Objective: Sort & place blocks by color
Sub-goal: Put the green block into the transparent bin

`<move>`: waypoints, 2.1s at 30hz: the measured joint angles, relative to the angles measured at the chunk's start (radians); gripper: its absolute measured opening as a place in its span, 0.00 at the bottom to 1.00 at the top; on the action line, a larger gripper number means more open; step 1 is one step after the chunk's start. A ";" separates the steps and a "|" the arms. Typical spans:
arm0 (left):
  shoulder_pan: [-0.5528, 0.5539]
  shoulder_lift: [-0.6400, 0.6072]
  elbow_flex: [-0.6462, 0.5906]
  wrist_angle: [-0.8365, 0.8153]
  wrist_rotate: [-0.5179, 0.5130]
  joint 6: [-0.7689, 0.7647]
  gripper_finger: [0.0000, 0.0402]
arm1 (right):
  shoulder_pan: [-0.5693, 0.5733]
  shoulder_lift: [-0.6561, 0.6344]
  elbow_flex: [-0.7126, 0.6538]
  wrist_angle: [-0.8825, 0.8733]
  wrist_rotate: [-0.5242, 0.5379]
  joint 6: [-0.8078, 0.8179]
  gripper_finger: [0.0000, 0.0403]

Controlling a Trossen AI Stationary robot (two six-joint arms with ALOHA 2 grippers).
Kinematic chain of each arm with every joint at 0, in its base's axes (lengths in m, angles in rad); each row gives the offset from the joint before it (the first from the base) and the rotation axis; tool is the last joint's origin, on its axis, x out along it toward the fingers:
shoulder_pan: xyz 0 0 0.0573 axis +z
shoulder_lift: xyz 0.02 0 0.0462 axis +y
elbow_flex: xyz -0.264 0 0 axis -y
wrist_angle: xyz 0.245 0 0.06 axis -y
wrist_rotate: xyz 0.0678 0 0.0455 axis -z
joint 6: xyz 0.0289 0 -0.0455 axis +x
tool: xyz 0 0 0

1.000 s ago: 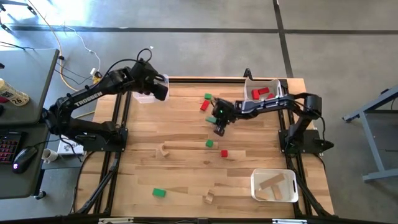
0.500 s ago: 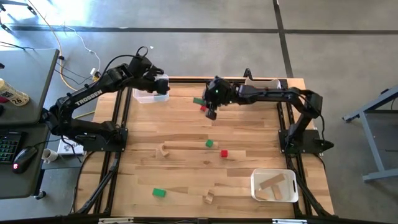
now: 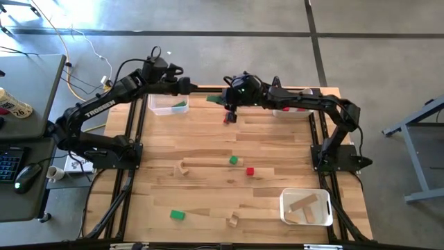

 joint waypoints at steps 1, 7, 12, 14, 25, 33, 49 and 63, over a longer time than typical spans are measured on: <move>-0.003 0.007 0.000 0.014 0.001 -0.007 0.51 | 0.000 0.000 0.005 0.013 0.000 -0.008 0.17; -0.036 0.060 0.000 0.115 0.046 -0.034 0.51 | 0.000 0.000 0.036 0.068 0.011 -0.068 0.17; -0.053 0.087 0.000 0.189 0.047 -0.047 0.50 | -0.006 0.000 0.051 0.064 0.031 -0.074 0.17; -0.053 0.098 0.000 0.198 0.044 -0.061 0.50 | -0.010 0.000 0.053 0.067 0.036 -0.074 0.17; -0.054 0.171 0.000 0.273 0.045 -0.065 0.50 | -0.013 0.000 0.053 0.088 0.036 -0.074 0.17; -0.054 0.192 0.000 0.313 0.083 -0.037 0.34 | -0.019 0.000 0.053 0.086 0.055 -0.073 0.17; -0.053 0.192 0.000 0.311 0.061 0.092 0.08 | -0.033 0.000 0.053 0.063 0.059 -0.066 0.37; -0.022 0.191 0.000 0.295 0.060 0.147 0.08 | -0.032 0.000 0.052 0.004 0.179 0.022 0.40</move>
